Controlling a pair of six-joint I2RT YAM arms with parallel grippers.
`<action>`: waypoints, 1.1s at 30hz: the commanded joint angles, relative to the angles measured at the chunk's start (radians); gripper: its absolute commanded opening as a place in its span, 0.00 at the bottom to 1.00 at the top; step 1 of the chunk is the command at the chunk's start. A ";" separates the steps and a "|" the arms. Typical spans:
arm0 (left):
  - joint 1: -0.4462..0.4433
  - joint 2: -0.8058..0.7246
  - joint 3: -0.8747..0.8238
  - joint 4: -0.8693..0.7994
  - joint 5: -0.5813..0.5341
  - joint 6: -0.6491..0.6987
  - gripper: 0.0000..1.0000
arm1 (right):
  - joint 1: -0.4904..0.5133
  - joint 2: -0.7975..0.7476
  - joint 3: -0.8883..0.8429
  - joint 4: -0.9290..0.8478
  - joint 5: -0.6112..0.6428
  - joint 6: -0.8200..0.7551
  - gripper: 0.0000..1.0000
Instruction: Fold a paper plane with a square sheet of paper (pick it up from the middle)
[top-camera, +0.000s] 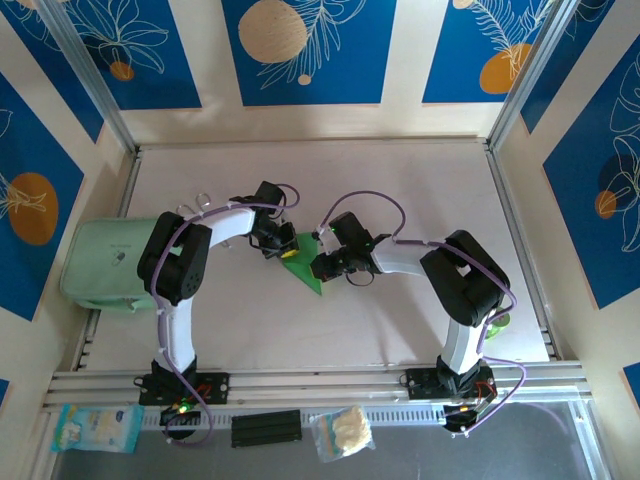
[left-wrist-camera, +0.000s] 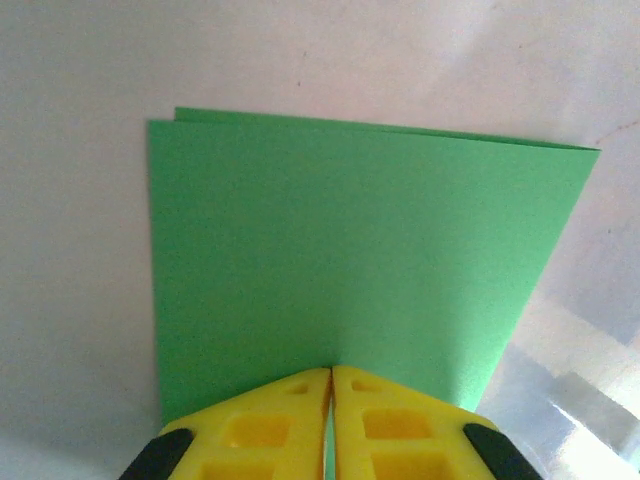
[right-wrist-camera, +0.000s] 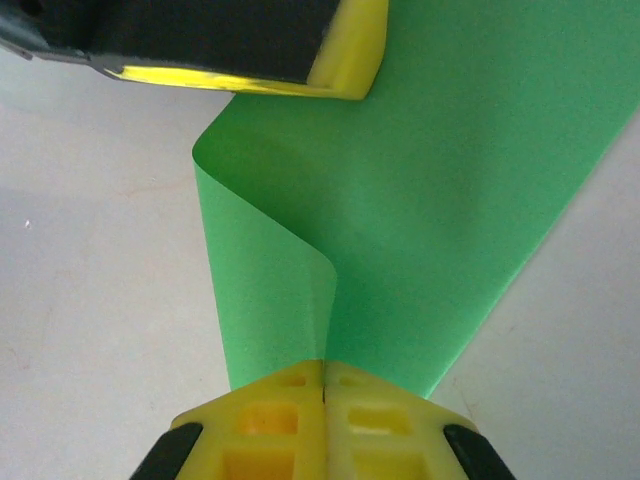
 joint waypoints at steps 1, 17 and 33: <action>-0.013 0.038 0.008 -0.037 -0.018 -0.001 0.12 | -0.004 0.016 0.024 -0.034 -0.007 0.023 0.00; -0.014 0.040 0.011 -0.047 -0.011 0.009 0.11 | 0.001 0.050 0.071 -0.076 0.021 -0.004 0.00; -0.010 -0.008 0.078 -0.045 0.012 0.002 0.18 | 0.010 0.077 0.082 -0.116 0.038 -0.017 0.00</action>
